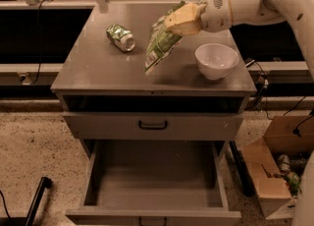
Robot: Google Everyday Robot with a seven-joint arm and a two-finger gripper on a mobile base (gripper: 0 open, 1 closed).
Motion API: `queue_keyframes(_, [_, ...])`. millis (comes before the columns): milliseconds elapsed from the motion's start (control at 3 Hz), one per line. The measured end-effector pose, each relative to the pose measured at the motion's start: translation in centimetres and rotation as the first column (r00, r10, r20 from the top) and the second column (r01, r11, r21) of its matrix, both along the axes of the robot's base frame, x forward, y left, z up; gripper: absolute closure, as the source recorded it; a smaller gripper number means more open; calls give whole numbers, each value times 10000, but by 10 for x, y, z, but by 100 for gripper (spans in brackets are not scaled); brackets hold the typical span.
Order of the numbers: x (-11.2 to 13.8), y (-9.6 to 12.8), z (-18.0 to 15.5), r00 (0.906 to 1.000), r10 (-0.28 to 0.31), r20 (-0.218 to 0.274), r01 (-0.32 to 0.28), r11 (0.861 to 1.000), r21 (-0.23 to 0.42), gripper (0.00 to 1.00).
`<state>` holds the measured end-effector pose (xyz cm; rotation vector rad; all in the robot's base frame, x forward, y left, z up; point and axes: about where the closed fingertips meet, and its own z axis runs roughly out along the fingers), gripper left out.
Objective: Pick green jalapeno chip bag from middle drawer and place on counter
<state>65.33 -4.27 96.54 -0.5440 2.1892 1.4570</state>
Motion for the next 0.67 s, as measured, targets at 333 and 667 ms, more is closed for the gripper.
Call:
queue_keyframes(333, [1,1,2,10000,1,46,-1,10000,26,59])
queue_keyframes(667, [2,4,1,10000,45,33,-45,10000,33,36])
